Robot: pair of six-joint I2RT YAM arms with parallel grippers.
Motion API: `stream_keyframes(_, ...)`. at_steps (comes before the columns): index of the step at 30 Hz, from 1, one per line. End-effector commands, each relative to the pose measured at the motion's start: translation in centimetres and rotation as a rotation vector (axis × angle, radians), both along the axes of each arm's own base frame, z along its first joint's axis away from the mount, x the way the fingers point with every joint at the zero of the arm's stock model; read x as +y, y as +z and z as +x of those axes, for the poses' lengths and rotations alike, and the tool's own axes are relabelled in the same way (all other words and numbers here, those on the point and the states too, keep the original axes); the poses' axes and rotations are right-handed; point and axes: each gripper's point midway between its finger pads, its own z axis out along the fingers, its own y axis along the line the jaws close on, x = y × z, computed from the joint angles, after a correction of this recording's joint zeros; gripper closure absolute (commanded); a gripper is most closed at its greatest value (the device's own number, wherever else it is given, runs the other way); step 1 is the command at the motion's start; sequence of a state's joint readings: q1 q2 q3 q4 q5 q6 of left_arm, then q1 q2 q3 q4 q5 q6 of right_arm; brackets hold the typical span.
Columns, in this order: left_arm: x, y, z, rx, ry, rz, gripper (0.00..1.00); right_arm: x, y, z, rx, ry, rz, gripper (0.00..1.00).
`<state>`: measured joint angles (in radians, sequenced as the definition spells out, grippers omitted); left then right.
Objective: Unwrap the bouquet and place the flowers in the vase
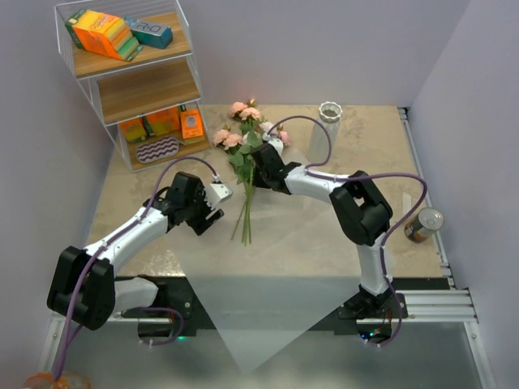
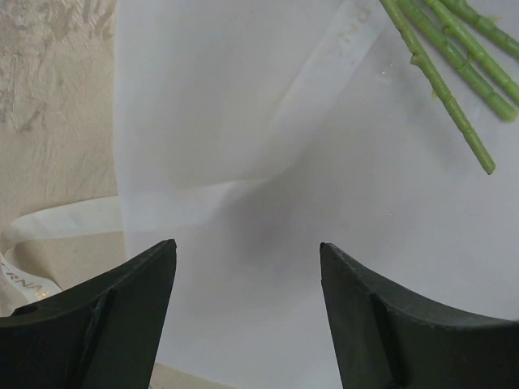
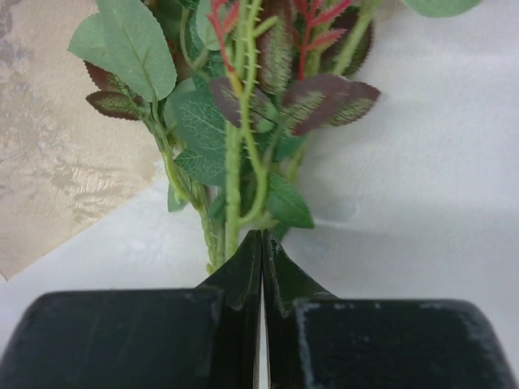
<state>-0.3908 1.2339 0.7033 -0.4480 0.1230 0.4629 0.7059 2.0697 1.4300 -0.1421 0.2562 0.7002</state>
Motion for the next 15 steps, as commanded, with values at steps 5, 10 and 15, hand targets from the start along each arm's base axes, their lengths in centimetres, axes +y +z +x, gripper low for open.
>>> stream_keyframes(5, -0.3, 0.5, 1.0, -0.038, 0.023, -0.030, 0.25, -1.6, 9.6, -0.1, -0.166, -0.039, 0.090, 1.00)
stream_keyframes(10, -0.3, 0.1, 0.8, -0.031, 0.020, -0.030, 0.26, -2.4, 12.9, -0.7, -0.226, -0.043, 0.115, 1.00)
stream_keyframes(15, -0.3, 0.4, 0.9, -0.037, 0.027, -0.034, 0.26, -1.7, 11.1, -2.0, -0.162, 0.004, 0.123, 0.57)
